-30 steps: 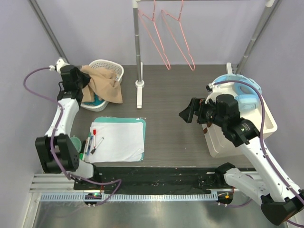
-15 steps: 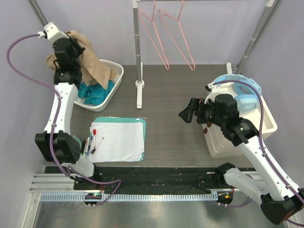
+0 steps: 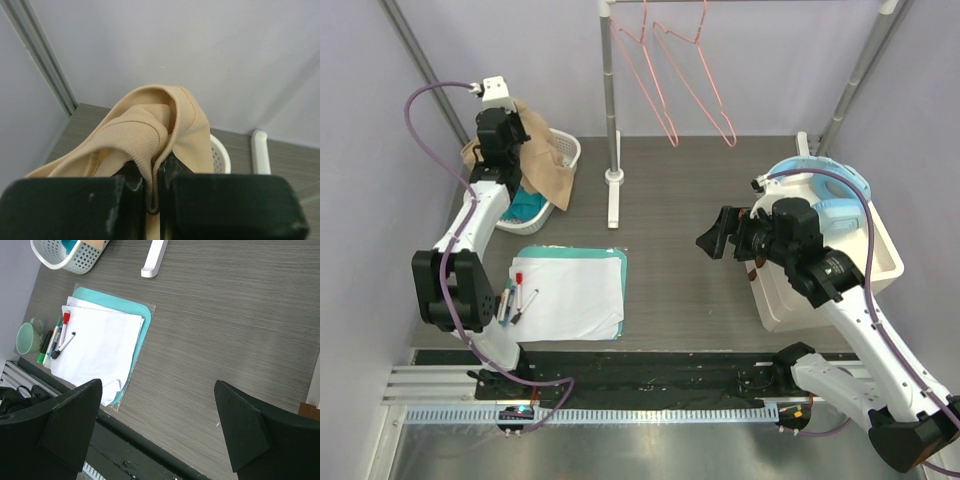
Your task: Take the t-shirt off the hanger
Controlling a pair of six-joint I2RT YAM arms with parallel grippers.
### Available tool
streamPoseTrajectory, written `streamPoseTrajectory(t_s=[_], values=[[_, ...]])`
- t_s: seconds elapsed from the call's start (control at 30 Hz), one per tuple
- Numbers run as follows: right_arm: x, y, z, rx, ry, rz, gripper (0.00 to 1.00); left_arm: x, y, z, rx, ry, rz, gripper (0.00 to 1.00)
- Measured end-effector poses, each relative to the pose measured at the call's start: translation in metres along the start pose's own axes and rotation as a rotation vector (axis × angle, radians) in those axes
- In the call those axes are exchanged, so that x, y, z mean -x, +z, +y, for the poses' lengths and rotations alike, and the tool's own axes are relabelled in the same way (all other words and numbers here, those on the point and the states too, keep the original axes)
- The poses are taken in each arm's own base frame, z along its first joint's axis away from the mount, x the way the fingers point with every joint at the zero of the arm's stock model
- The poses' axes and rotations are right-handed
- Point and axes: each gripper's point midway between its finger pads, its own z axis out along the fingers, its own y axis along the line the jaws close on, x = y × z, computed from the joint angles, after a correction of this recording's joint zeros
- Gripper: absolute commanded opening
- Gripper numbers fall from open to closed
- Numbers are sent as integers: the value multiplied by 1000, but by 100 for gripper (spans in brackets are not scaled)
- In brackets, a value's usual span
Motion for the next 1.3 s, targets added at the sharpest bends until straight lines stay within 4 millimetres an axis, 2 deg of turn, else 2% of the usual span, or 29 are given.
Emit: streamPoseTrajectory(t_s=[0.07, 0.33, 0.53, 0.63, 0.8, 0.87, 0.97, 1.07, 1.1, 1.2, 1.23, 1.3], values=[[0, 1, 0, -1, 0, 3, 100, -5, 2, 0, -15, 56, 3, 0], [-3, 6, -2, -4, 2, 20, 100, 1, 4, -6, -38, 148, -38, 0], [-7, 8, -4, -6, 4, 31, 100, -18, 5, -4, -18, 138, -3, 0], [-9, 8, -5, -8, 5, 36, 100, -40, 12, -7, -15, 75, 41, 0], [-9, 8, -4, -7, 5, 33, 100, -96, 28, -11, 21, -111, 199, 0], [-8, 6, -4, -5, 4, 29, 100, -117, 28, -8, 58, -220, 261, 0], [-7, 4, -3, -1, 2, 20, 100, -135, 24, 7, 142, -405, 310, 0], [-5, 0, -1, 6, 0, 5, 100, -145, 23, 37, 240, -556, 320, 0], [-5, -2, 0, 8, -1, 1, 100, -148, 23, 47, 269, -581, 326, 2], [-3, -5, 1, 14, -4, -13, 100, -153, 20, 79, 361, -648, 345, 19], [-2, -6, 2, 15, -5, -15, 100, -154, 20, 85, 375, -659, 354, 33], [-2, -7, 2, 17, -5, -19, 100, -157, 18, 95, 397, -662, 369, 47]])
